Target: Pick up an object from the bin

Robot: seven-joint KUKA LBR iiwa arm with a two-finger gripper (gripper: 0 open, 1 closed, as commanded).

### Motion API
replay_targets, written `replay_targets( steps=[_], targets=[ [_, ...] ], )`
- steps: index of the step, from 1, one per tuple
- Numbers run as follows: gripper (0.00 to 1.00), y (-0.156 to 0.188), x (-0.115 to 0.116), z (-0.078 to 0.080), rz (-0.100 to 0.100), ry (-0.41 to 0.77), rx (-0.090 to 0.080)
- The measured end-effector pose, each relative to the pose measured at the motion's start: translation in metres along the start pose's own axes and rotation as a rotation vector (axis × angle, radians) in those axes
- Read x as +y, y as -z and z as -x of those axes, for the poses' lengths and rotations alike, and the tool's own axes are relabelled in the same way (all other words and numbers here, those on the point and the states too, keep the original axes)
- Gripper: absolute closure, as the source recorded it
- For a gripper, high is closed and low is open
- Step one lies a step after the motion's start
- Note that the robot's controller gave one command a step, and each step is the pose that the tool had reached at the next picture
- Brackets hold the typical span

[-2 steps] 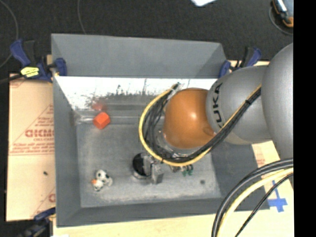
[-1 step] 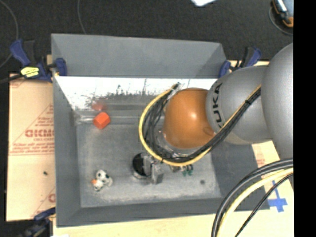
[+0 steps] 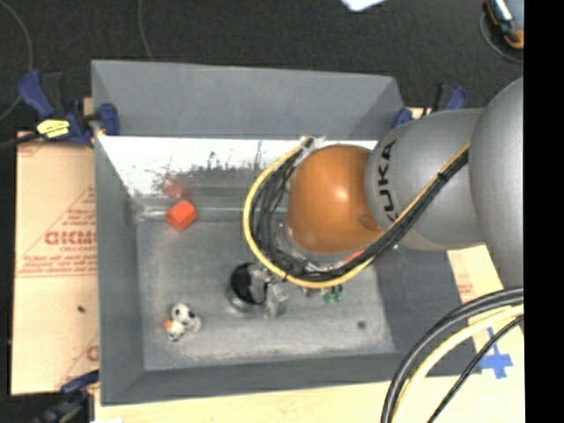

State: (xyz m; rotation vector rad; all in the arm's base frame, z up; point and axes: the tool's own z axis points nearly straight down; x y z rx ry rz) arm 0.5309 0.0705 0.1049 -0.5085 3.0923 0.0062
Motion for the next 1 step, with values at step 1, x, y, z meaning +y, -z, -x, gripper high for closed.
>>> replay_targets(
  steps=[1],
  targets=[
    [1.0,-0.0148,0.0048,0.0088,-0.003,0.015,-0.003]
  ],
)
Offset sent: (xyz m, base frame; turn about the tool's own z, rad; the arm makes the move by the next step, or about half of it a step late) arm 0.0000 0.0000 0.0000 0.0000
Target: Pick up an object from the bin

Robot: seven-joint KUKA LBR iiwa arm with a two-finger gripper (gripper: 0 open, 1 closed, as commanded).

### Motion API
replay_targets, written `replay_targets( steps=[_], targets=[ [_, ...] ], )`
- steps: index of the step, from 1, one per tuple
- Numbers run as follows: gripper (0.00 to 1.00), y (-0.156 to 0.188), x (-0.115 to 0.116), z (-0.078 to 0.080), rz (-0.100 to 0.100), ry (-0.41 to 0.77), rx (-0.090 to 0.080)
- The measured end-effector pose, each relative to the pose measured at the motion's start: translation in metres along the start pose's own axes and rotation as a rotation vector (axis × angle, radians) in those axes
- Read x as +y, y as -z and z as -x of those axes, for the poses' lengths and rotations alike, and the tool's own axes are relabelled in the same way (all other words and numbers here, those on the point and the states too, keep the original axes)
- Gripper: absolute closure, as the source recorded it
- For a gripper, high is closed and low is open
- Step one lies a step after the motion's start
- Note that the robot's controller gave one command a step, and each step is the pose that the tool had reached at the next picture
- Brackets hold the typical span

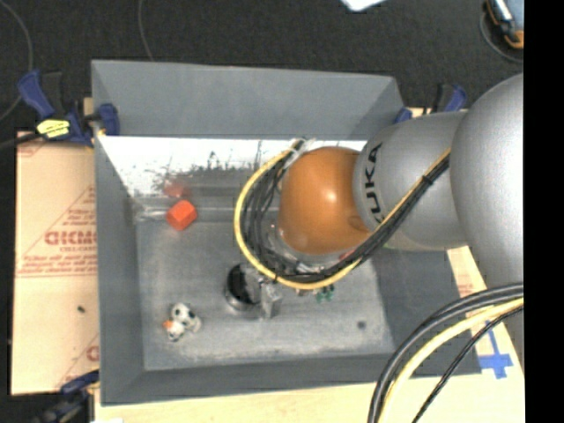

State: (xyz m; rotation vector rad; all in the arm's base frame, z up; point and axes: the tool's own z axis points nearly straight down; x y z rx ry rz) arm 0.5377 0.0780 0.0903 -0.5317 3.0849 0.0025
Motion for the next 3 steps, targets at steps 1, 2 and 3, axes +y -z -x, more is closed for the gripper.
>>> replay_targets(
  steps=[1,2,3],
  targets=[
    [1.0,0.0,0.0,0.0,0.0,-0.001,0.0],
    [1.0,0.046,-0.002,0.014,-0.003,0.059,-0.009],
    [1.0,0.048,-0.003,0.016,0.0,0.029,-0.005]
  ],
)
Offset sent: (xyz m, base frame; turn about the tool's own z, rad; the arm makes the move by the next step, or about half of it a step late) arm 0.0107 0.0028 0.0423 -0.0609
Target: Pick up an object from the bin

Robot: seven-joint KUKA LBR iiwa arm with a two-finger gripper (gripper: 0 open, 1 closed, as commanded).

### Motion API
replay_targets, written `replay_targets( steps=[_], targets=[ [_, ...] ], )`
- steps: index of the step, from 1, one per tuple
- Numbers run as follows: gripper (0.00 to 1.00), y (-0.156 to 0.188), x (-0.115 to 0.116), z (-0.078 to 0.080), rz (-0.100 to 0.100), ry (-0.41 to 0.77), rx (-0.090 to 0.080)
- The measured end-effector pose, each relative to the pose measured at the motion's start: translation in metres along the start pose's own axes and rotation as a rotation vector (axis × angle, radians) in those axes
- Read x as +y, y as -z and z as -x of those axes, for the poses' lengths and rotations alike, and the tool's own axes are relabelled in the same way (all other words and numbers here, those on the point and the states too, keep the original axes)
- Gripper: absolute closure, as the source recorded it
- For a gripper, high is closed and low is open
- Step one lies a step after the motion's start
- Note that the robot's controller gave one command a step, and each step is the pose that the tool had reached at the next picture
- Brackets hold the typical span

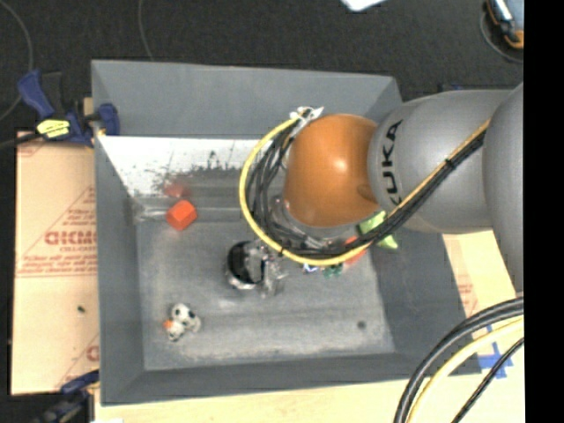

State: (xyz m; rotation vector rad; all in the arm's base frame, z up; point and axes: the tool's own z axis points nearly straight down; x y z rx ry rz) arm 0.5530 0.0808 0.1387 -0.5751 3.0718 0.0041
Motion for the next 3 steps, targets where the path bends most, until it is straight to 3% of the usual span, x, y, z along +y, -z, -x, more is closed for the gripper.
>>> replay_targets(
  steps=[1,2,3],
  targets=[
    [1.0,-0.001,0.003,-0.009,-0.002,0.0,-0.005],
    [1.0,-0.003,0.001,0.012,-0.002,0.037,-0.005],
    [1.0,0.002,-0.001,-0.006,-0.003,0.082,-0.005]
  ],
)
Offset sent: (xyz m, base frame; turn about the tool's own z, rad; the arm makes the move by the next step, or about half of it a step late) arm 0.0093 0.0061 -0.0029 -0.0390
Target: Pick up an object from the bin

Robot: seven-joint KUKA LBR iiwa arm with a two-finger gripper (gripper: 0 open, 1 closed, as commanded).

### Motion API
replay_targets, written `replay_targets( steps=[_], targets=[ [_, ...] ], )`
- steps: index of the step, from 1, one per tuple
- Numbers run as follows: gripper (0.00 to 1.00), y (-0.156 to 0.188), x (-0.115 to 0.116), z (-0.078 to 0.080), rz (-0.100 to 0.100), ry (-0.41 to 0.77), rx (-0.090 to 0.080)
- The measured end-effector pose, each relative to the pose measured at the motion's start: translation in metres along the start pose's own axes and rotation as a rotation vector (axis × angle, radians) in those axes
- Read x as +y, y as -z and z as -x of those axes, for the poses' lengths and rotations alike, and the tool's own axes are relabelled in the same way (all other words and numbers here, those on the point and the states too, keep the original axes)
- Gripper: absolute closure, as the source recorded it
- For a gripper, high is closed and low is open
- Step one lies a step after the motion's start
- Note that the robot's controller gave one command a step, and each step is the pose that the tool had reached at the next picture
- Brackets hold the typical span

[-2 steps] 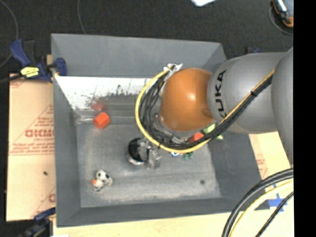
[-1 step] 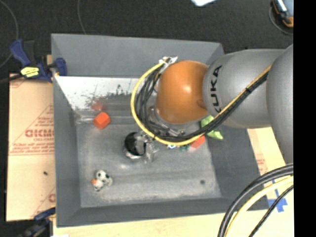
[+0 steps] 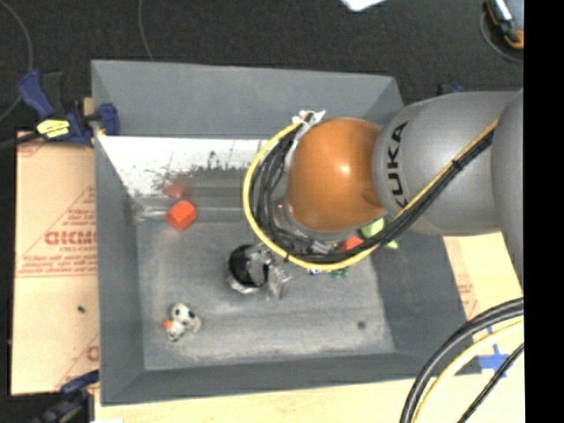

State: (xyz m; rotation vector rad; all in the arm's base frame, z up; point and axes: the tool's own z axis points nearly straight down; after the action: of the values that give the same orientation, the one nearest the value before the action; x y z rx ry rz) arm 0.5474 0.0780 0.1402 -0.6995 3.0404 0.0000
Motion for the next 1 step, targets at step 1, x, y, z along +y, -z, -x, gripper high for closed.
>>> replay_targets(
  steps=[1],
  targets=[
    [1.0,0.0261,0.0038,0.0464,-0.001,-0.002,-0.008]
  ],
)
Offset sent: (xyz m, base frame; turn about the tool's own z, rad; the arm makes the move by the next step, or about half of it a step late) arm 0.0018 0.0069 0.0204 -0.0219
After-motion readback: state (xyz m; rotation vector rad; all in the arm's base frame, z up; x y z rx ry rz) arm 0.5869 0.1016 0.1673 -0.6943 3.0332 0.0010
